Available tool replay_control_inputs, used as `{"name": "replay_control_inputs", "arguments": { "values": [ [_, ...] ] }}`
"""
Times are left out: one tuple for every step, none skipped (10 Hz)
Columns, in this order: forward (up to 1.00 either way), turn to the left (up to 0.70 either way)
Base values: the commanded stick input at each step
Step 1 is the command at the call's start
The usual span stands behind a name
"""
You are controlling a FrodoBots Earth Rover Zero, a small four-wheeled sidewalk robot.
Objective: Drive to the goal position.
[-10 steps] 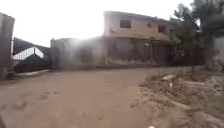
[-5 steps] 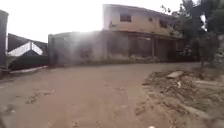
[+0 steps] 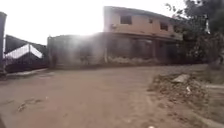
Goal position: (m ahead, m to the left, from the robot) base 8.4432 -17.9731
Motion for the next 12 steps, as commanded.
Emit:
{"name": "replay_control_inputs", "arguments": {
  "values": [
    [0.50, 0.01],
    [0.50, 0.01],
    [0.50, 0.01],
    [0.50, 0.01],
    [0.50, 0.01],
    [0.50, 0.01],
    [0.50, 0.01],
    [0.50, 0.01],
    [0.50, 0.01],
    [0.50, 0.01],
    [0.50, 0.01],
    [0.50, 0.01]
  ]
}}
